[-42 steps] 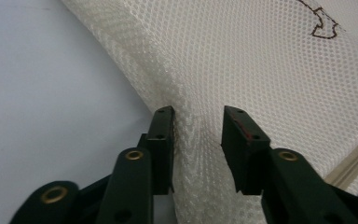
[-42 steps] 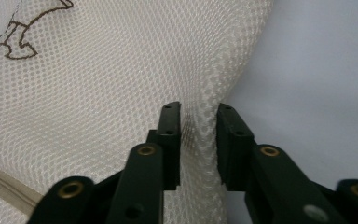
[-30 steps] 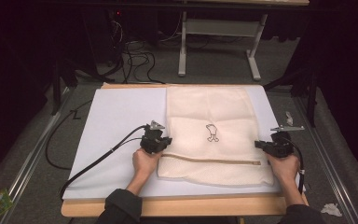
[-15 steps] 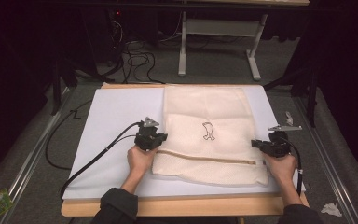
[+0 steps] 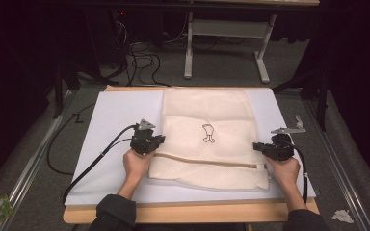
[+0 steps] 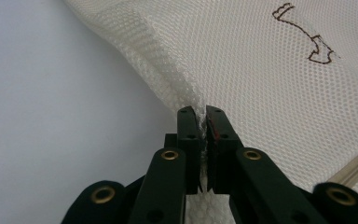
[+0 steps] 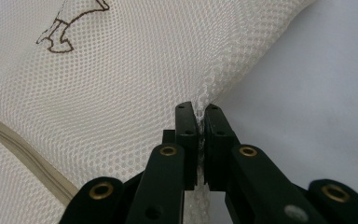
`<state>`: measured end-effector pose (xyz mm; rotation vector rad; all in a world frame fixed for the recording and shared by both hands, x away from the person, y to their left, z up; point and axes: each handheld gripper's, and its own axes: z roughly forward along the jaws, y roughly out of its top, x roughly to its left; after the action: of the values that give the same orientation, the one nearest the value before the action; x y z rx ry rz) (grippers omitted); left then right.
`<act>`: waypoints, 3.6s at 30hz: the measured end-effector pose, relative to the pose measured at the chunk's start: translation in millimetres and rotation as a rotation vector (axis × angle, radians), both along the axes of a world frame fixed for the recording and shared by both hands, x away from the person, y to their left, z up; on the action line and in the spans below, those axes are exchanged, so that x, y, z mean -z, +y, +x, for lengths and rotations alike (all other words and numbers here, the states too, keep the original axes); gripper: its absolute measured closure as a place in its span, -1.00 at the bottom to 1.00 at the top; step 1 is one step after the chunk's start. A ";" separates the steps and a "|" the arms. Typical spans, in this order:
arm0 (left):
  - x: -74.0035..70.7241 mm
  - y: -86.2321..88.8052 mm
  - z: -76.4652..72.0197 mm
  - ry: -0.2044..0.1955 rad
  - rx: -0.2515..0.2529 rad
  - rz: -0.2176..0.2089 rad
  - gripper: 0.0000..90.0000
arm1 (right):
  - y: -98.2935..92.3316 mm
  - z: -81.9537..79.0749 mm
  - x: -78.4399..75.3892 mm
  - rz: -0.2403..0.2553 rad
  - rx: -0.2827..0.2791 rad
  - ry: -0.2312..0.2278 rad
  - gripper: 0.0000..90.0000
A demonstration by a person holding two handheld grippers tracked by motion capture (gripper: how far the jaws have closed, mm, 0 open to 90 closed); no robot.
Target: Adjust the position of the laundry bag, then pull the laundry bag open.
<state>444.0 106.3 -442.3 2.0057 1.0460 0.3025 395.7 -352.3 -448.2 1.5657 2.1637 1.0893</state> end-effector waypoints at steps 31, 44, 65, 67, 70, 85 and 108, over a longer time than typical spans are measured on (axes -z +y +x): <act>0.5 57.3 -12.2 -0.023 -0.098 0.014 0.90 | 53.3 14.2 -0.4 0.040 -0.091 -0.020 0.95; 6.0 72.1 -17.2 -0.044 -0.129 0.035 0.89 | 70.6 16.8 3.2 0.050 -0.107 -0.024 0.94; 16.9 77.2 -21.1 -0.056 -0.139 0.043 0.82 | 78.9 17.5 10.7 0.012 -0.096 -0.026 0.90; 17.8 77.8 -21.6 -0.055 -0.141 0.042 0.80 | 79.6 17.9 11.9 0.004 -0.096 -0.023 0.88; 18.1 78.3 -22.3 -0.061 -0.141 0.045 0.72 | 79.6 18.1 13.6 0.005 -0.090 -0.020 0.83; 19.6 76.9 -33.6 -0.138 -0.158 0.031 0.10 | 70.9 10.0 16.2 0.022 -0.010 -0.078 0.02; 36.3 51.1 -57.8 -0.155 -0.093 0.016 -0.12 | 65.7 -17.3 19.9 0.059 0.003 -0.055 -0.16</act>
<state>386.2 157.4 -478.6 1.9175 1.0432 0.5089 378.5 -286.6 -468.0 1.5440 2.1111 1.1912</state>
